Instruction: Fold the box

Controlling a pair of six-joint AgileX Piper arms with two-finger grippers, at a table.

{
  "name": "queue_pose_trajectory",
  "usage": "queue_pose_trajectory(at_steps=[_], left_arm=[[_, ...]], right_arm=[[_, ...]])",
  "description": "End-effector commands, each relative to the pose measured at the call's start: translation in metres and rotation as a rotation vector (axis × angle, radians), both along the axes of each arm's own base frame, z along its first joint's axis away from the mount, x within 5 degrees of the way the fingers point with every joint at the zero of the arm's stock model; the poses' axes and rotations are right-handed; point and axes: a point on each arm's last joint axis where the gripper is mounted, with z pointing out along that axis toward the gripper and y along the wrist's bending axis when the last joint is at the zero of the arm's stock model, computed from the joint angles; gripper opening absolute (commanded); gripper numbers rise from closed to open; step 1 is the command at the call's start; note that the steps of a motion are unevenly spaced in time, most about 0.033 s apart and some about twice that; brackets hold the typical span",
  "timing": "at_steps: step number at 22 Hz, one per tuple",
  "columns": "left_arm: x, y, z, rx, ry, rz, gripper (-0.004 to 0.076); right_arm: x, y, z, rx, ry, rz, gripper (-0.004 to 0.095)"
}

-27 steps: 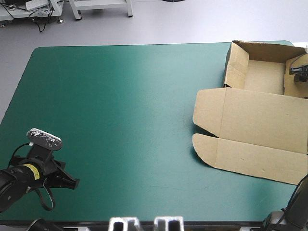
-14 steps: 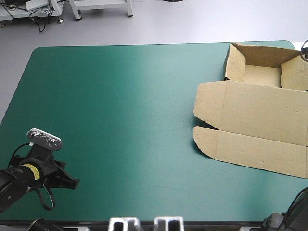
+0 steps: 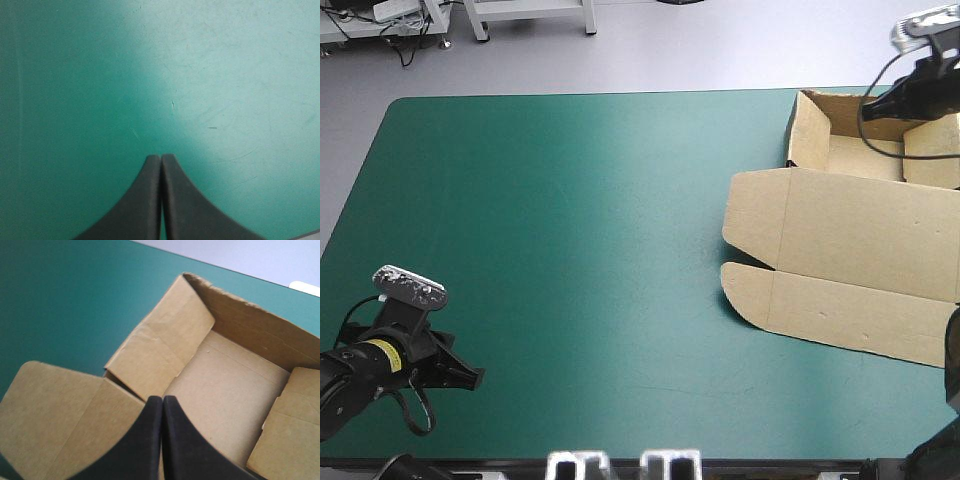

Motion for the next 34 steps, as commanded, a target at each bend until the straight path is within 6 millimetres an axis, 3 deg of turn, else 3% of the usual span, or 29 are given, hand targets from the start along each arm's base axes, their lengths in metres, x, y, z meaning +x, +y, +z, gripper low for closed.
queue_pose_trajectory(at_steps=[1, 3, 6, 9, 13, 16, 20, 28, 34], left_arm=[[0.004, -0.001, 0.01, -0.022, -0.069, -0.001, -0.0011], [0.004, -0.001, 0.01, -0.022, -0.069, -0.001, -0.0011], [0.004, -0.001, 0.01, -0.017, -0.07, -0.009, -0.0011], [0.004, -0.001, 0.008, -0.009, -0.054, -0.007, -0.0011], [0.0, 0.001, 0.004, 0.022, 0.018, 0.004, -0.0011], [0.0, 0.0, 0.003, 0.013, 0.025, 0.001, -0.0011], [0.001, -0.002, -0.004, -0.001, 0.003, -0.03, -0.0011], [0.004, -0.007, -0.039, -0.058, -0.121, -0.092, -0.0011], [-0.005, -0.007, -0.046, -0.106, -0.165, -0.124, -0.0011]], right_arm=[[-0.05, 0.056, 0.027, -0.149, -0.031, 0.051, -0.0024], [-0.079, 0.083, 0.022, -0.226, -0.008, 0.081, -0.0024], [-0.127, 0.11, -0.001, -0.159, 0.053, 0.212, -0.0024], [-0.164, 0.106, -0.033, -0.115, 0.1, 0.219, -0.0023], [-0.212, 0.095, -0.103, -0.076, 0.132, 0.158, -0.0024], [-0.23, 0.09, -0.125, -0.07, 0.1, 0.149, -0.0024], [-0.25, 0.085, -0.139, -0.051, -0.007, 0.134, -0.0024], [-0.265, 0.081, -0.137, -0.039, -0.086, 0.13, -0.0024], [-0.266, 0.081, -0.137, -0.042, -0.088, 0.129, -0.0024]])
